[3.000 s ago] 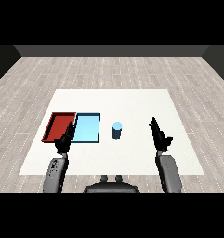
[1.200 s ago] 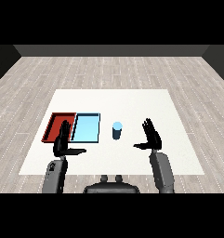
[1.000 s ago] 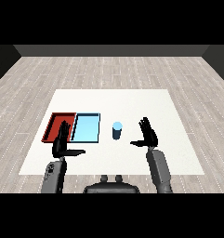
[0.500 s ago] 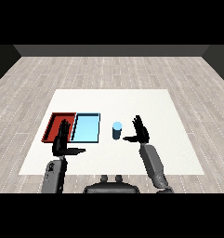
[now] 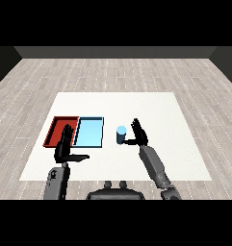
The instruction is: Pick the blue can and put it in the blue box
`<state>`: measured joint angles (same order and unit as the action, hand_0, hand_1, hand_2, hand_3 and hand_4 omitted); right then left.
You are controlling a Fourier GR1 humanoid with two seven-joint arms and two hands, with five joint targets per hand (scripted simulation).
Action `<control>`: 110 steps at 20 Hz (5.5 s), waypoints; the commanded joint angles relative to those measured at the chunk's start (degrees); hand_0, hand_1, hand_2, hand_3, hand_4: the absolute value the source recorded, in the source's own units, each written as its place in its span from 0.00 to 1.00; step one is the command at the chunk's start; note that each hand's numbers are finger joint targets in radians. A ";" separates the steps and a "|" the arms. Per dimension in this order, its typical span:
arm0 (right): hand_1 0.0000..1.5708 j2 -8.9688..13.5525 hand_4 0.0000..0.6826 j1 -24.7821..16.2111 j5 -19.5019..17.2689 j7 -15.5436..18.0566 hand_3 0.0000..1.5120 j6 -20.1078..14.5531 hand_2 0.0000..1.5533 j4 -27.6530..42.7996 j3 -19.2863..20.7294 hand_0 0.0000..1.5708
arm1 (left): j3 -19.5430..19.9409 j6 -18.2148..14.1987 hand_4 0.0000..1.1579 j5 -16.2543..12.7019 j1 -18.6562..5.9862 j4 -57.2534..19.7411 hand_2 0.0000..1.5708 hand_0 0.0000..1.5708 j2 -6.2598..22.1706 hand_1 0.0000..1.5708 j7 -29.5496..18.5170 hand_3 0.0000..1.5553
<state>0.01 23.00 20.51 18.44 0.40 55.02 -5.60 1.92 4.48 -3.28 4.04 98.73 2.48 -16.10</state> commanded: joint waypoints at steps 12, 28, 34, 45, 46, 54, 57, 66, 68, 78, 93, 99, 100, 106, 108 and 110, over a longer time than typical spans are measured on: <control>0.00 -0.01 0.00 12.10 5.08 4.19 0.00 -6.39 0.00 -16.07 -7.53 0.00 | 2.80 -0.29 0.00 -1.73 -5.65 -2.60 0.00 0.00 1.13 0.00 2.94 0.00; 0.00 -0.01 0.00 19.62 24.18 10.63 0.00 -11.53 0.00 -26.21 -26.05 0.00 | 1.62 0.92 0.00 -1.46 -0.30 -2.89 0.00 0.00 -0.59 0.00 -3.42 0.00; 0.00 -0.01 0.00 21.87 27.86 10.33 0.00 -10.72 0.00 -28.83 -29.27 0.00 | 1.93 0.13 0.00 -1.07 -1.21 -3.66 0.00 0.00 -0.53 0.00 -2.52 0.00; 0.96 -0.01 0.78 26.84 25.55 -0.83 0.99 -30.56 0.99 -31.79 -39.26 0.96 | 3.16 1.18 0.00 -3.39 -1.16 -1.08 0.00 0.00 0.58 0.00 -0.20 0.00; 0.95 -0.01 0.78 25.45 24.68 0.70 0.98 -27.81 0.99 -36.14 -40.70 0.95 | 2.48 1.27 0.00 -3.22 1.31 0.68 0.00 0.00 0.09 0.00 -0.51 0.00; 0.93 0.00 0.80 26.35 25.38 3.91 0.95 -27.75 0.96 -34.65 -38.74 0.93 | 3.60 1.08 0.00 -3.56 -0.90 -1.31 0.00 0.00 0.68 0.00 0.02 0.00; 0.95 0.82 0.83 28.24 21.50 1.13 0.93 -30.49 0.95 -27.52 -38.57 0.95 | 1.31 0.77 0.00 -1.32 -2.05 -4.31 0.00 0.00 -0.81 0.00 -2.61 0.00; 0.97 12.64 0.84 18.81 15.03 -0.30 0.93 -32.94 0.96 -5.60 -39.71 0.97 | -5.00 -2.51 0.00 4.22 -7.63 -2.82 0.00 0.00 -2.20 0.00 4.61 0.00; 0.97 17.08 0.86 19.55 14.93 -4.53 0.94 -33.68 0.96 0.62 -38.96 0.97 | -10.38 -4.99 0.00 3.52 -5.04 1.93 0.00 0.00 -2.42 0.00 6.96 0.00; 0.96 22.88 0.87 11.83 5.34 -12.15 0.92 -37.10 0.95 22.29 -35.04 0.96 | -15.78 -10.78 0.00 1.82 -13.75 -8.47 0.00 0.00 -2.47 0.00 8.13 0.00; 0.93 16.09 0.85 9.89 -10.17 -22.43 0.91 -33.56 0.93 30.36 -26.56 0.93 | -22.54 -14.86 0.00 -1.71 -14.57 -13.29 0.00 0.00 -2.48 0.00 5.98 0.00; 0.93 12.54 0.87 10.14 -15.19 -22.87 0.91 -28.62 0.93 27.92 -21.63 0.93 | -26.57 -17.99 0.00 -1.47 -11.73 -9.75 0.00 0.00 -2.47 0.00 6.24 0.00; 0.93 12.89 0.87 7.33 -15.11 -20.01 0.91 -25.30 0.93 28.16 -20.27 0.93 | -21.68 -14.37 0.00 -2.01 -17.64 -15.38 0.00 0.00 -2.47 0.00 6.06 0.00; 0.94 8.56 0.84 6.88 -23.05 -26.86 0.91 -24.78 0.93 30.18 -21.25 0.94 | -20.57 -14.06 0.00 -1.59 -17.72 -13.87 0.00 0.00 -2.47 0.00 7.31 0.00; 0.95 7.95 0.84 6.07 -22.61 -23.21 0.92 -23.13 0.94 27.92 -19.23 0.95 | -22.04 -17.06 0.00 -4.22 -23.28 -18.78 0.00 0.00 -2.47 0.00 8.63 0.00; 0.94 6.88 0.86 6.21 -23.42 -24.42 0.92 -20.82 0.94 29.32 -17.14 0.94 | -24.27 -18.65 0.00 -4.11 -20.79 -20.92 0.00 0.00 -2.48 0.00 4.51 0.00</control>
<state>8.79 30.36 -1.04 -6.44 -23.39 83.93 -25.16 -21.14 -12.58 -6.29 -15.72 80.75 0.03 -10.28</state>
